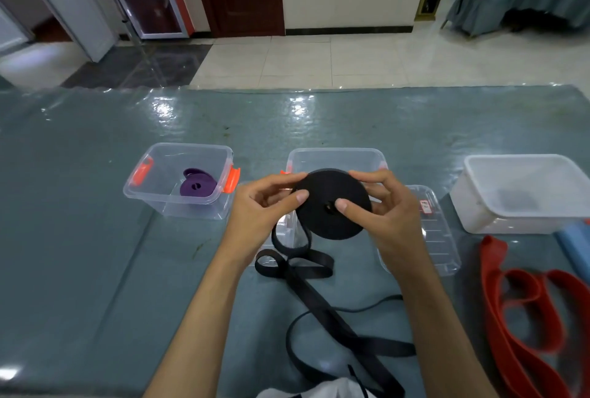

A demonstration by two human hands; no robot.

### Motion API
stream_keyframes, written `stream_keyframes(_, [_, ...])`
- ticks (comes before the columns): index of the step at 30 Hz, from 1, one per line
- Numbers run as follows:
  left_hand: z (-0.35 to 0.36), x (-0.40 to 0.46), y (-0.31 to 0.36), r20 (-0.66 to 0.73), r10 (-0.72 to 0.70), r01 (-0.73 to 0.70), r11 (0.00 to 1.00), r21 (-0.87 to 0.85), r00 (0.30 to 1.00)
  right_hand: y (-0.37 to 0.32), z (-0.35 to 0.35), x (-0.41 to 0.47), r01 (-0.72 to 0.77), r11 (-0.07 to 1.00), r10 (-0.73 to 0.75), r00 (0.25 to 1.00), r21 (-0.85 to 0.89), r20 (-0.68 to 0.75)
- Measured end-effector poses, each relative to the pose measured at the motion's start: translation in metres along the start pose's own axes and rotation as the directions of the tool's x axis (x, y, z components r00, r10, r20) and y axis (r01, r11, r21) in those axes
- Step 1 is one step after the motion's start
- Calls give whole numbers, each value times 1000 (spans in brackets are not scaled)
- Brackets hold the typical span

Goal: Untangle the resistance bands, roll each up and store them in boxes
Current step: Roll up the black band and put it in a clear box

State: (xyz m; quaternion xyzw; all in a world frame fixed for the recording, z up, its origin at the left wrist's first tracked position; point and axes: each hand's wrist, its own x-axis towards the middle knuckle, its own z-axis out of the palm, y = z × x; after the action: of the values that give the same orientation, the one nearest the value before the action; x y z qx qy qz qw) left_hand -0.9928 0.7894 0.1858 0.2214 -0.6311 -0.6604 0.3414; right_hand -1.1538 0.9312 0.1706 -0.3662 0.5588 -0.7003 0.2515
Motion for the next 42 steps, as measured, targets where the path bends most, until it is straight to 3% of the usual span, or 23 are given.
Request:
stream_keyframes(5, [-5,2,3,12,-11,9,990,144,1000,-2,-7,1,-193,979,203,953,-67,224])
stream_keyframes(8, [1,2,3,68,-15,3,984,176,998,-10,-11,1,-127,977,172,944,-171,281])
stream_keyframes(16, [6,4,-1,116,22,-38,989,140,993,-6,-5,-3,-118,992,121,990,-40,73])
stream_keyframes(23, [6,4,-8,88,-34,24,994,110,996,-4,-2,-4,-125,986,143,976,-113,164])
stream_keyframes(26, [9,1,-12,89,-33,25,996,90,995,-4,-4,-3,-60,989,70,995,-137,68])
stream_keyframes(31, [10,1,-14,33,-39,37,997,66,999,1,-3,-4,-72,995,67,995,-73,-79])
stream_keyframes(37, [14,2,-15,22,-53,52,998,31,998,-2,-10,-3,-134,988,138,989,-74,59])
stream_keyframes(42, [28,-3,-20,-58,-30,27,999,-40,998,0,-11,-3,-77,993,75,997,-85,-33])
